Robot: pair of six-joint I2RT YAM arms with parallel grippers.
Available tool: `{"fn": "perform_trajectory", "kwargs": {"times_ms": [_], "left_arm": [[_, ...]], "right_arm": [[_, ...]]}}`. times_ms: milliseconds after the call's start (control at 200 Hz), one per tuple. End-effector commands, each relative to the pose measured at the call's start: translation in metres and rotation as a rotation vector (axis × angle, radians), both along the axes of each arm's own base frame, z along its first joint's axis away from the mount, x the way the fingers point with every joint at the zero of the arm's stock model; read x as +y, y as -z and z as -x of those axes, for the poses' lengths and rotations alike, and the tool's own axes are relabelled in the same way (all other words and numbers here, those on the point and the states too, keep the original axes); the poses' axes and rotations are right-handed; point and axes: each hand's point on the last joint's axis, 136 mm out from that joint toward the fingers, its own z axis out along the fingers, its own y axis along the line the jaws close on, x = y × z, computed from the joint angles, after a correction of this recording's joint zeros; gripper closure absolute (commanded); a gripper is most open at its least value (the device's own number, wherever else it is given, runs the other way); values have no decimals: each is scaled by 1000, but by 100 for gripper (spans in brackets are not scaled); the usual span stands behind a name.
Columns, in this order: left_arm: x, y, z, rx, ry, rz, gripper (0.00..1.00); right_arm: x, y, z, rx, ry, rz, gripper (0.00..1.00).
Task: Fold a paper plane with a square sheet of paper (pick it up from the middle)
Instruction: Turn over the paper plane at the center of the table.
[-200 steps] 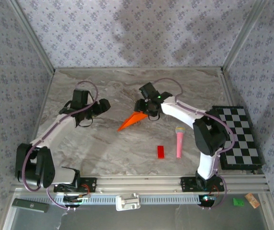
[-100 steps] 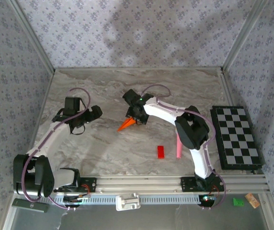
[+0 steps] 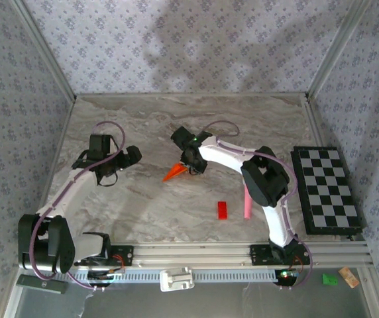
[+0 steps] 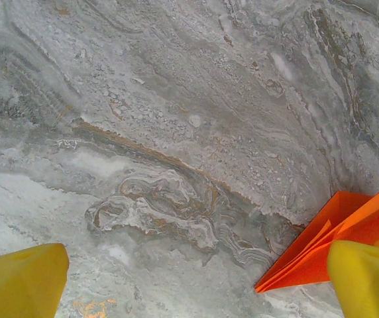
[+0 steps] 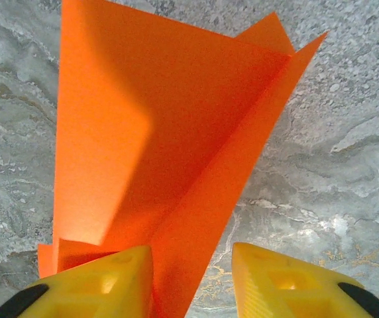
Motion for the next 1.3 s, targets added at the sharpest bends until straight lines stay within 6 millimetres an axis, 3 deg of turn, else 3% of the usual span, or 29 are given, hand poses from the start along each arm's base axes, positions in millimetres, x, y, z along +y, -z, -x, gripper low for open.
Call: {"fn": "perform_trajectory", "kwargs": {"times_ms": [0,215,335,470,680,850,1039,1294], "left_arm": [[1,-1,3,3,13,-3,0],[1,-1,4,4,18,-1,0],[3,-2,3,1,9,2,0],[8,0,3,8,-17,30,0],[22,12,-1,43,-94,139,0],[29,16,-1,57,-134,174,0],[27,11,-3,35,-142,205,0],[11,15,-8,17,-96,304,0]], "right_arm": [[-4,1,2,4,26,11,68],[-6,-6,-2,-39,13,24,85],[-4,-23,-8,-102,-33,21,94],[7,-51,-19,-189,-158,-2,95],[48,-89,-32,-282,-436,-137,96],[87,-108,-27,-350,-700,-306,94],[101,-87,-22,-285,-788,-478,93],[88,-32,-28,-180,-741,-537,93]]}}
